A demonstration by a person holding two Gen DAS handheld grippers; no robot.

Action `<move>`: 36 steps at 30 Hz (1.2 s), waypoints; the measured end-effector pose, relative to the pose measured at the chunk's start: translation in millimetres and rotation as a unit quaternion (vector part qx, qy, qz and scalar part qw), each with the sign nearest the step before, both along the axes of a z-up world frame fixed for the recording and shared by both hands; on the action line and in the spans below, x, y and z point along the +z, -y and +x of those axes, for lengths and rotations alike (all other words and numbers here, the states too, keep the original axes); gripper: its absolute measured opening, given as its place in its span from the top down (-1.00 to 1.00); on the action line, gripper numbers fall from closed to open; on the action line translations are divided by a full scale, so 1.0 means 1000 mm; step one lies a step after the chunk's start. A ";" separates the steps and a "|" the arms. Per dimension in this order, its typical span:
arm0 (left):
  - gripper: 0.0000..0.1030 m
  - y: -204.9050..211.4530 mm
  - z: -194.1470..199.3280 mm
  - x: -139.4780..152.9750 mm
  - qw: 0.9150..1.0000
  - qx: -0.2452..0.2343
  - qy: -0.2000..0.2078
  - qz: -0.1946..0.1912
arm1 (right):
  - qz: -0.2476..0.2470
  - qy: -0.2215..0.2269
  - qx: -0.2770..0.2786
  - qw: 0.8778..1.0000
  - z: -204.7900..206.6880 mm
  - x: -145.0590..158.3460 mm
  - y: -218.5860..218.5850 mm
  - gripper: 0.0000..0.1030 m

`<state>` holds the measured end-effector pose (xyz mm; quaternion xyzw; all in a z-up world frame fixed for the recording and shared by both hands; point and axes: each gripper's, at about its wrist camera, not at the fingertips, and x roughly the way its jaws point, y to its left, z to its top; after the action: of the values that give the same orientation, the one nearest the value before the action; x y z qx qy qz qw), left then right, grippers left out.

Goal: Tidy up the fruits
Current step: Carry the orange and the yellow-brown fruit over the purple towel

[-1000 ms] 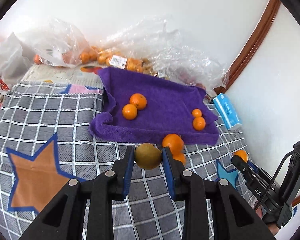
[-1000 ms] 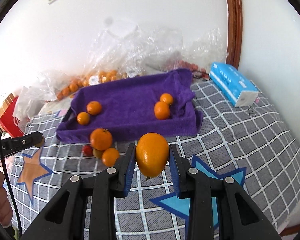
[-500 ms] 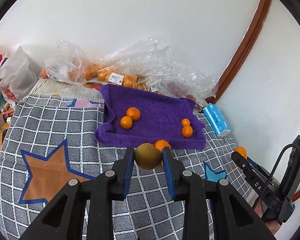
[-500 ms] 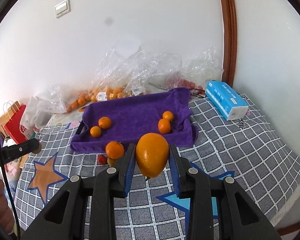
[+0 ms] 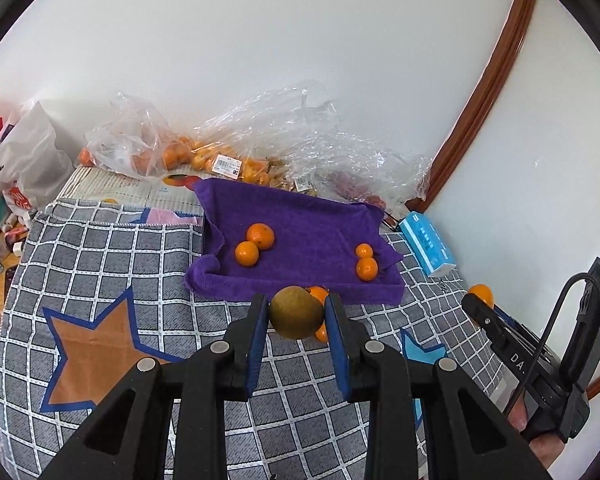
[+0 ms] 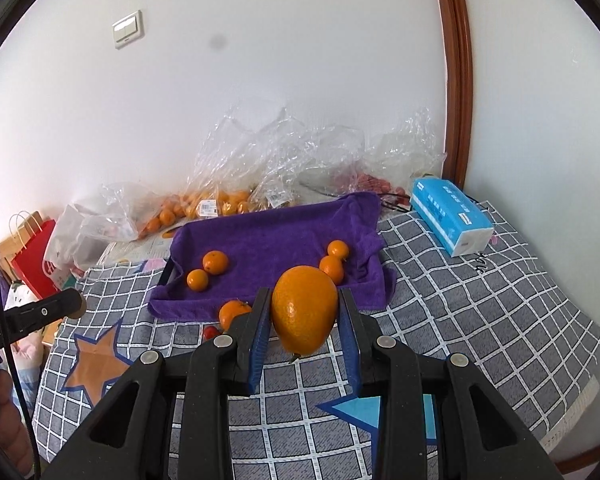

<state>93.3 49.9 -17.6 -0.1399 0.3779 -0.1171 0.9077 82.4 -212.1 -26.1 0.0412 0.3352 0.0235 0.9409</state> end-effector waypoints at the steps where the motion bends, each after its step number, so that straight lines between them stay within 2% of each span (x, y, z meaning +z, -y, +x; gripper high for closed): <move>1: 0.47 0.000 0.001 0.000 1.000 0.000 0.000 0.001 | 0.000 0.001 -0.001 1.000 0.001 0.000 0.000 0.37; 20: 0.47 0.006 0.026 0.003 1.000 -0.008 -0.002 0.006 | 0.007 -0.003 -0.009 1.000 0.024 0.000 0.003 0.37; 36: 0.47 -0.006 0.063 -0.013 1.000 0.002 -0.019 0.001 | 0.006 -0.015 -0.007 1.000 0.059 -0.014 0.004 0.37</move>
<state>155.9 55.6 -30.9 -0.1419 0.3950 -0.1121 0.9007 141.8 -215.9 -40.1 0.0493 0.3484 0.0184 0.9359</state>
